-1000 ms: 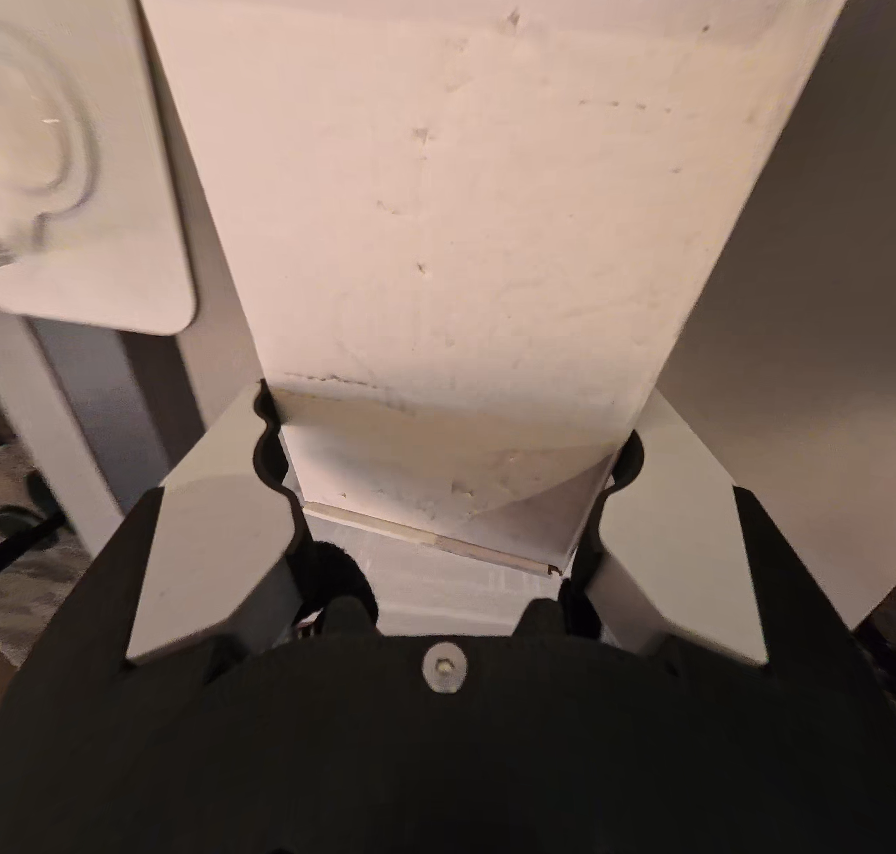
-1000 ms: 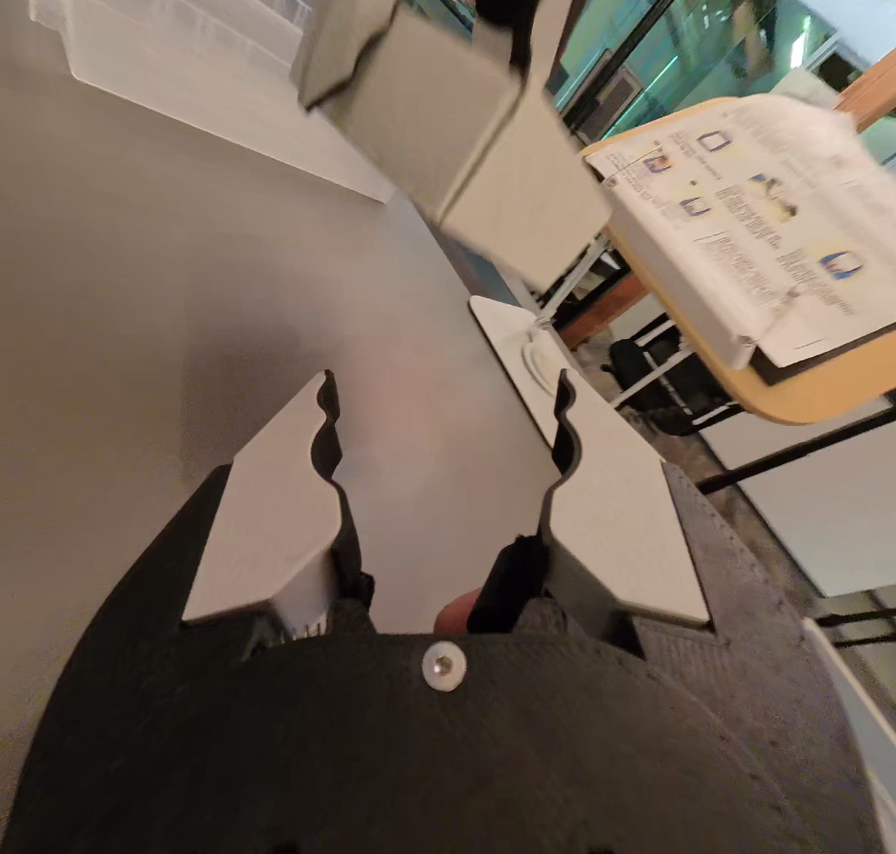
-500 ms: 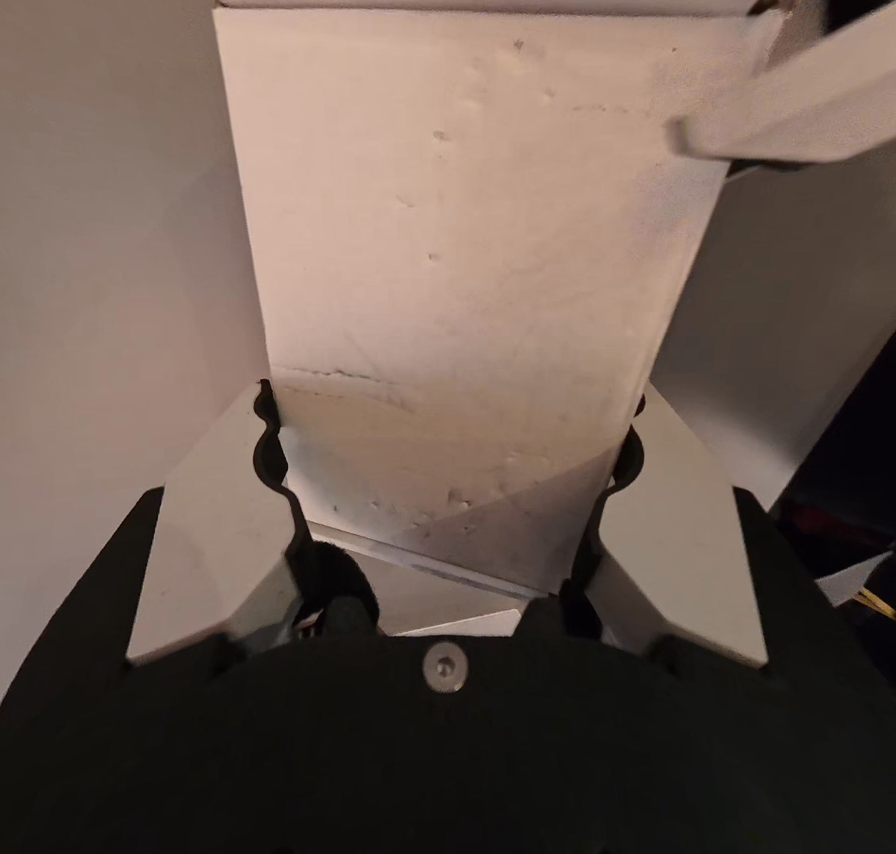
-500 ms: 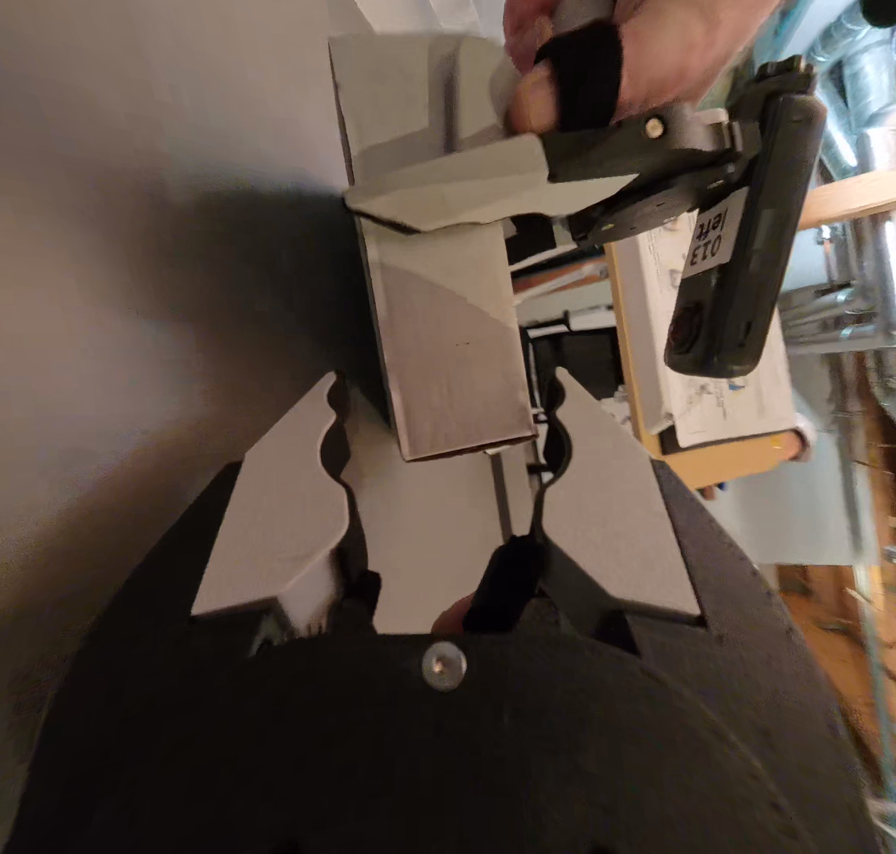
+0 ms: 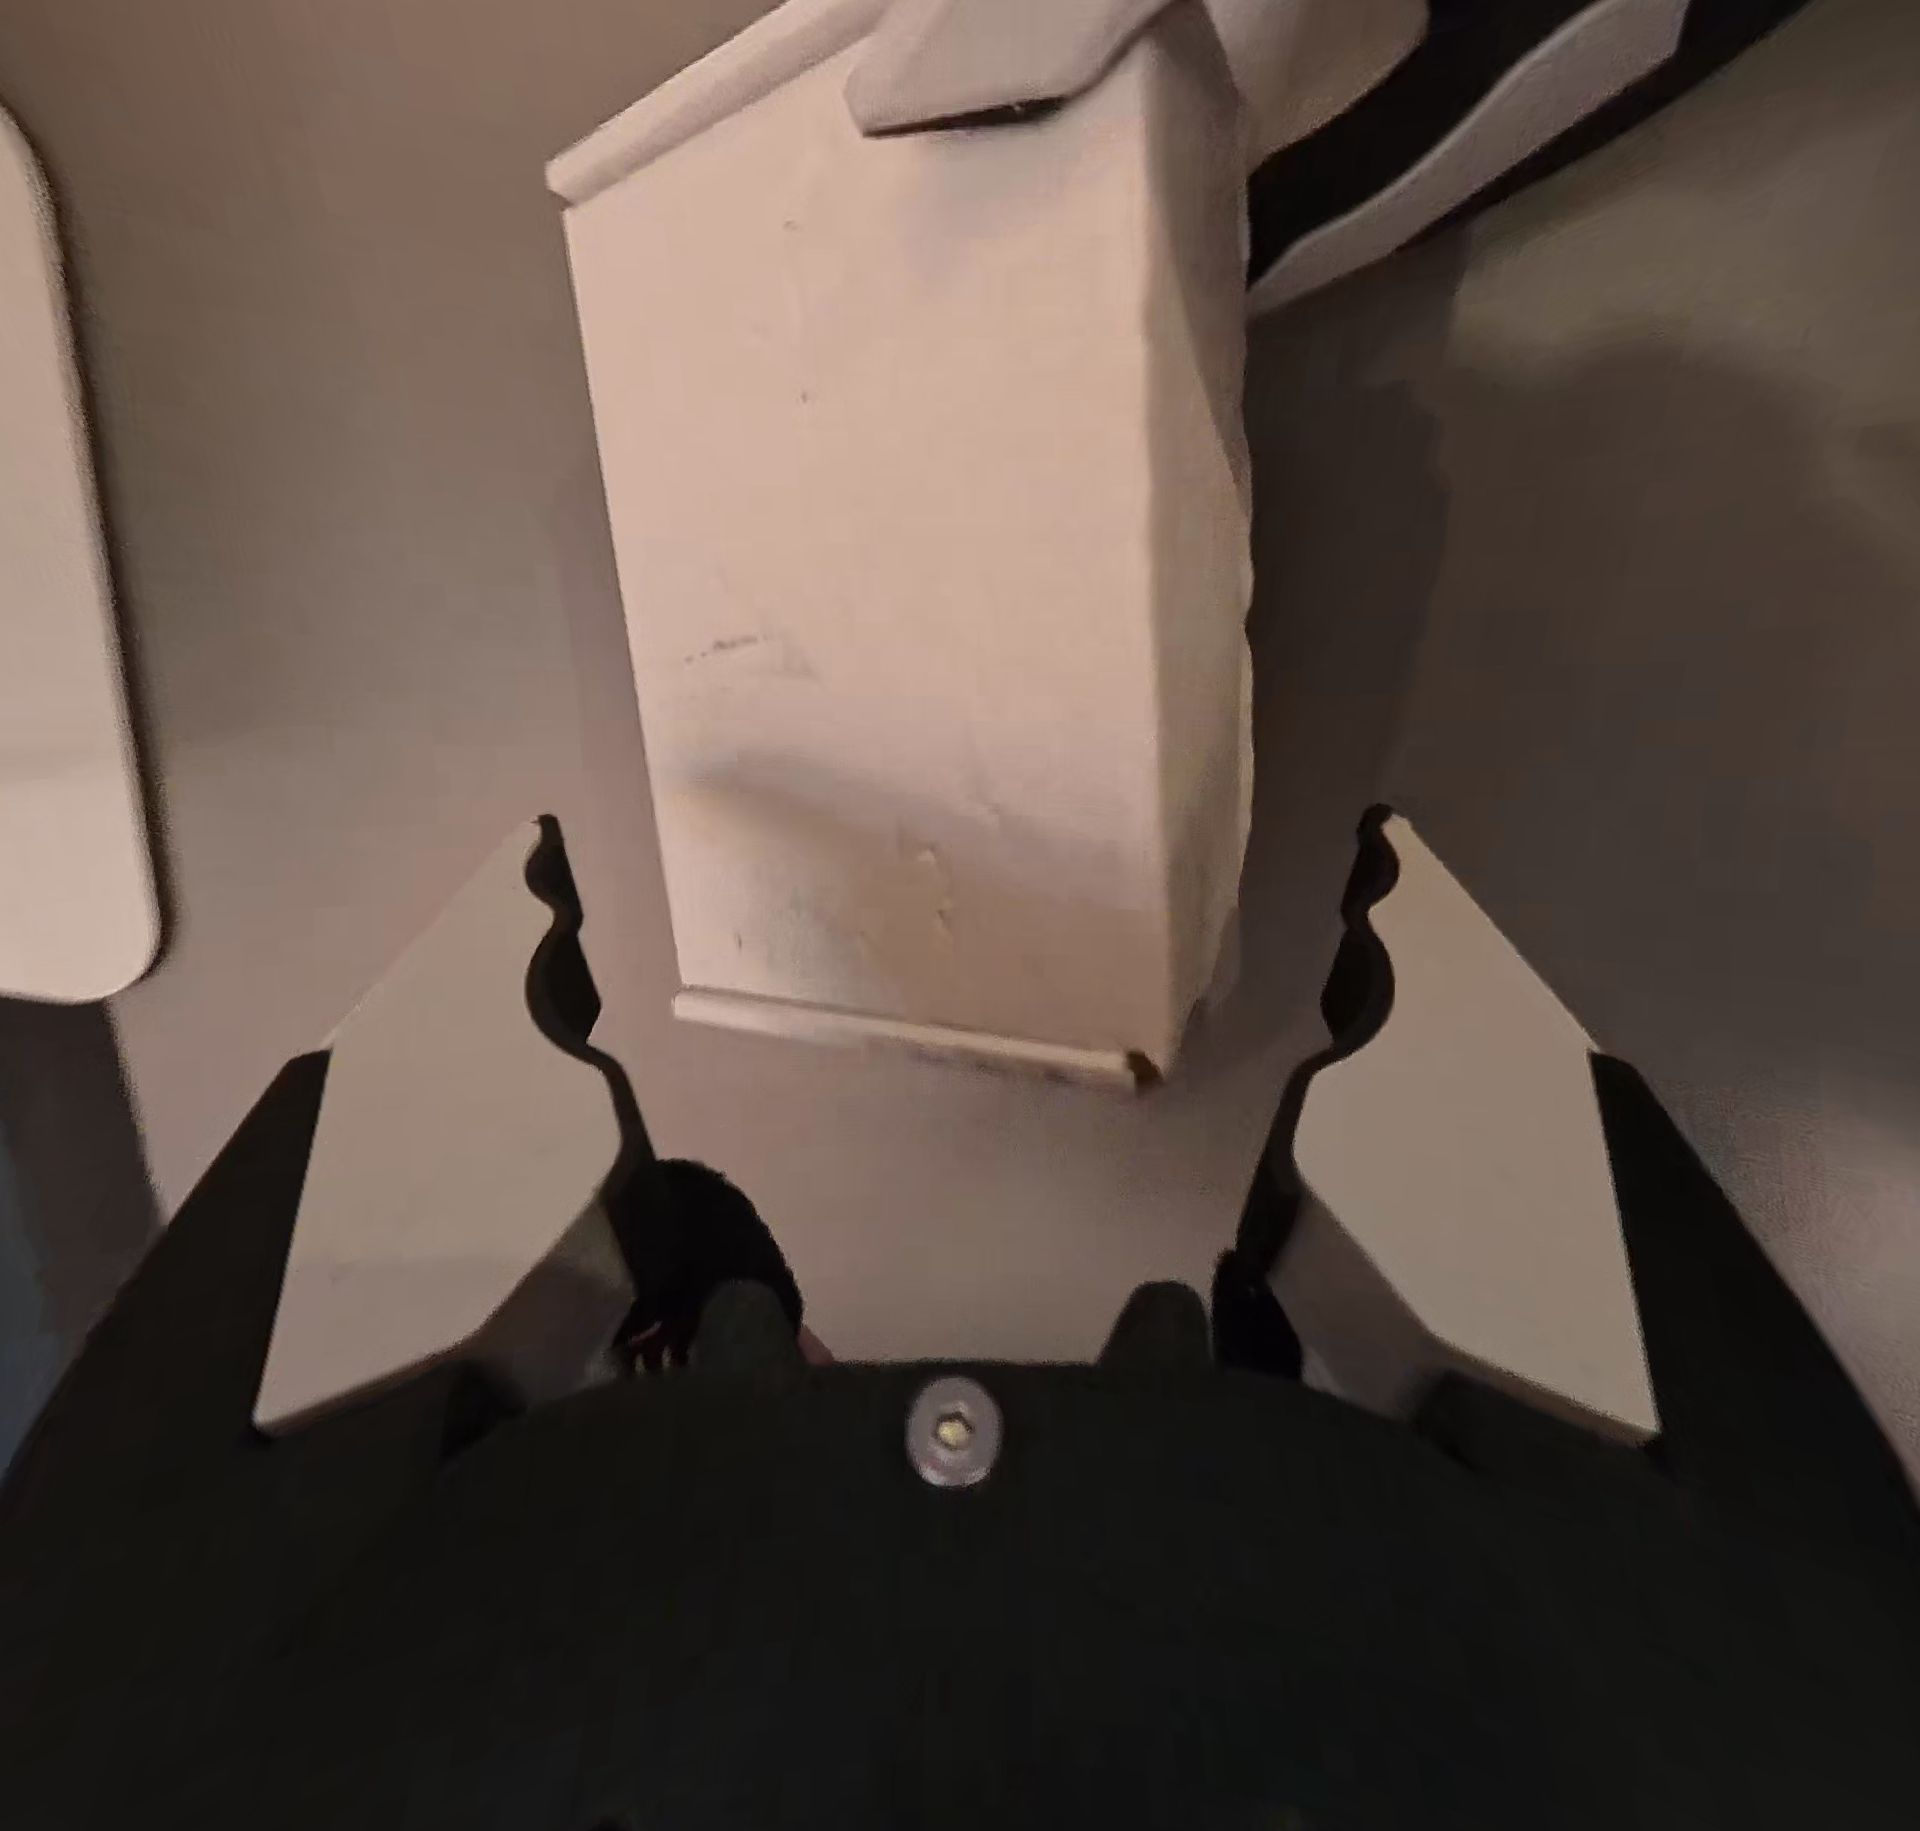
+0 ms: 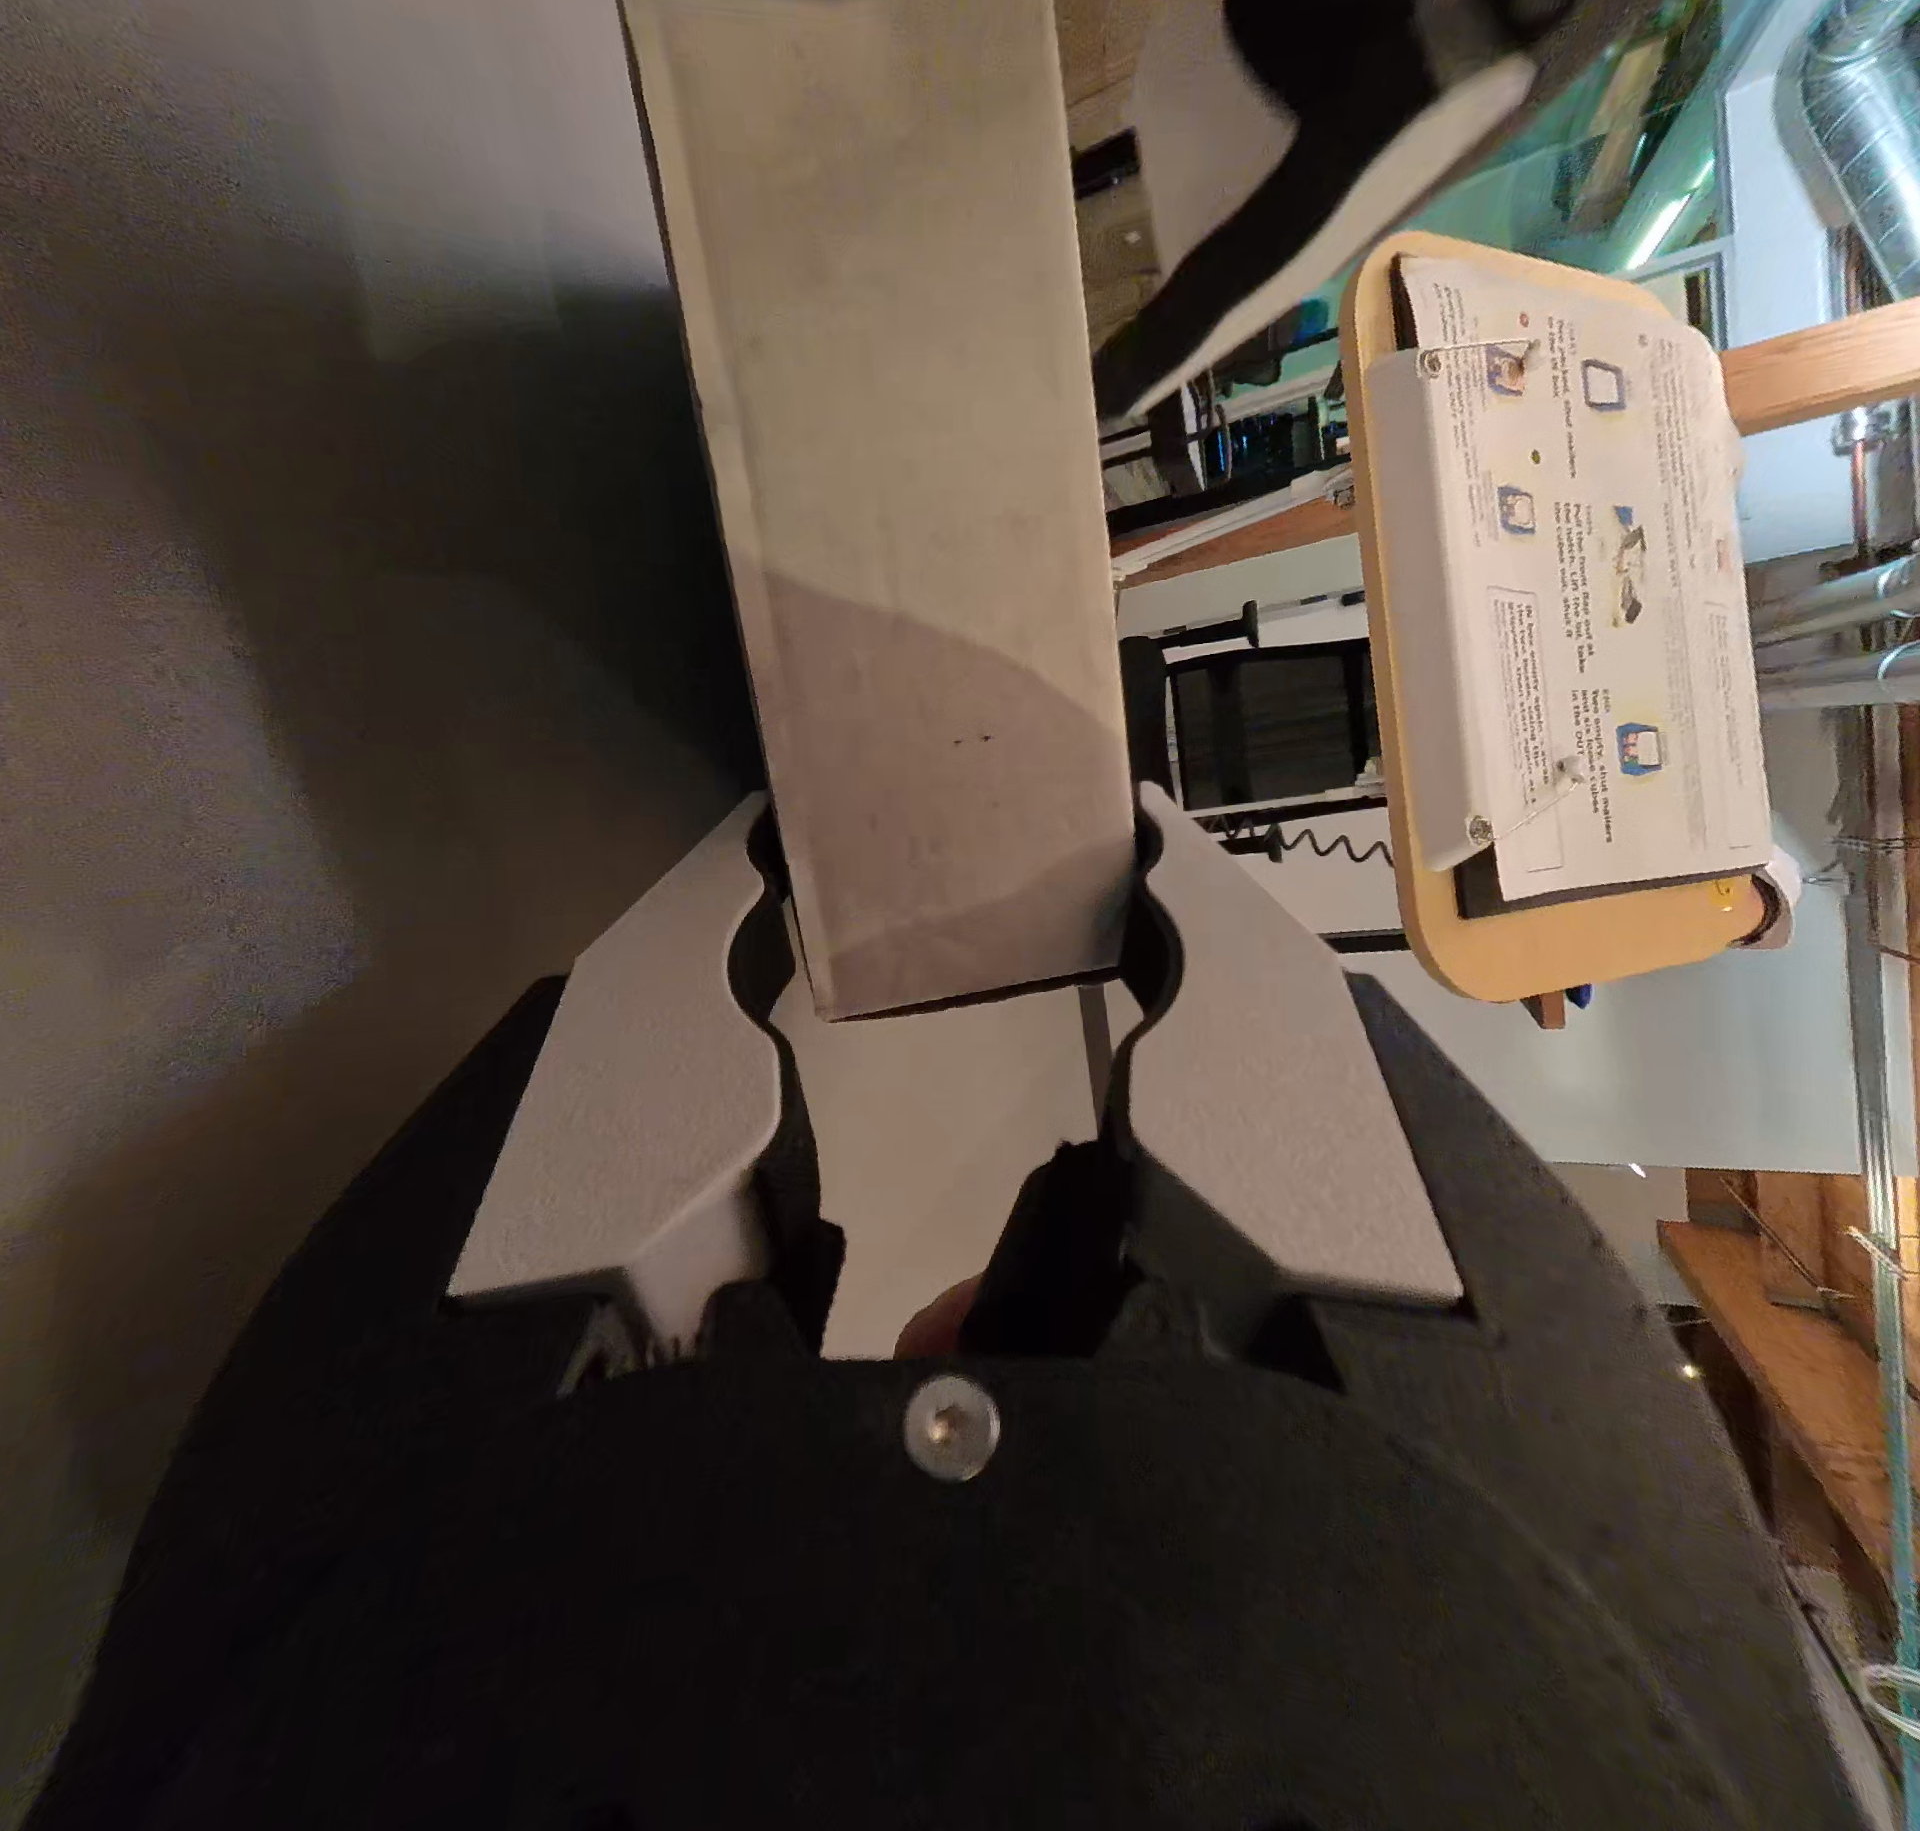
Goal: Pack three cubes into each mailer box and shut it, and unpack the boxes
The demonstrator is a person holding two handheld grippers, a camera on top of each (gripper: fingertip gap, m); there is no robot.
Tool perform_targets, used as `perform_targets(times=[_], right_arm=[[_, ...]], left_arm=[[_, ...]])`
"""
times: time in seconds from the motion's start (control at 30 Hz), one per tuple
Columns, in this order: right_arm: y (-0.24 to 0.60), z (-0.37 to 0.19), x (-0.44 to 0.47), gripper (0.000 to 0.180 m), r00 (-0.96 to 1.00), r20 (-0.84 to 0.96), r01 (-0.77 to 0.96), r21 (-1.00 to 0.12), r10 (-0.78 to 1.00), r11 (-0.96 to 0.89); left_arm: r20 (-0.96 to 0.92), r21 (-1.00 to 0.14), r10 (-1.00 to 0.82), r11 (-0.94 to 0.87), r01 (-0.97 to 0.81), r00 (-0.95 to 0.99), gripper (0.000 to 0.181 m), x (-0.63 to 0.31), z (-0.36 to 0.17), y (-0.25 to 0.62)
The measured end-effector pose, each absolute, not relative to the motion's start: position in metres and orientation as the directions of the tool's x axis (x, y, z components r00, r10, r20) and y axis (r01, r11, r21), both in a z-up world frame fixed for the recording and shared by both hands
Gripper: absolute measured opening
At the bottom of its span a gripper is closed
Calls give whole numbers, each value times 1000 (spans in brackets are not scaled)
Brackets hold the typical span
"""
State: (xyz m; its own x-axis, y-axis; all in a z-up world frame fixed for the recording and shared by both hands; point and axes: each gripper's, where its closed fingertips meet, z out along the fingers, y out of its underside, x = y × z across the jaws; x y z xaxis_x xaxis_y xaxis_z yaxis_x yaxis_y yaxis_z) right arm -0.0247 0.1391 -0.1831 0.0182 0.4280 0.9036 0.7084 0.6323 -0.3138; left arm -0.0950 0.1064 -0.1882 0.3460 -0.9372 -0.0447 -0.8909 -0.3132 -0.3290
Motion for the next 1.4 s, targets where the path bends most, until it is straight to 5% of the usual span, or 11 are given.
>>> perform_targets(times=[0.03,0.2,0.37,0.43,0.7,0.93,1.4], right_arm=[[140,-183,-24,62,23,899,708,-323,437,628],[144,-183,-21,62,33,885,710,-348,464,613],[145,-183,-18,62,29,874,713,-358,485,603],[145,-184,-17,62,21,873,718,-353,488,601],[131,-182,-21,61,-73,880,710,-285,470,644],[115,-181,-17,59,-86,711,623,-508,697,595],[107,-172,-15,61,-125,390,505,-767,913,396]], left_arm=[[-103,-362,-929,-298,-883,355,140,-97,-184,104],[-418,-404,-830,-194,-894,369,126,-111,-193,93],[-757,-355,-580,-21,-935,300,75,-115,-194,111],[-829,-329,-490,38,-943,270,70,-114,-193,117],[-810,-365,-507,47,-930,293,68,-118,-205,122],[-817,-355,-510,78,-931,269,67,-113,-207,123],[-808,-364,-525,89,-927,267,67,-110,-206,124]])
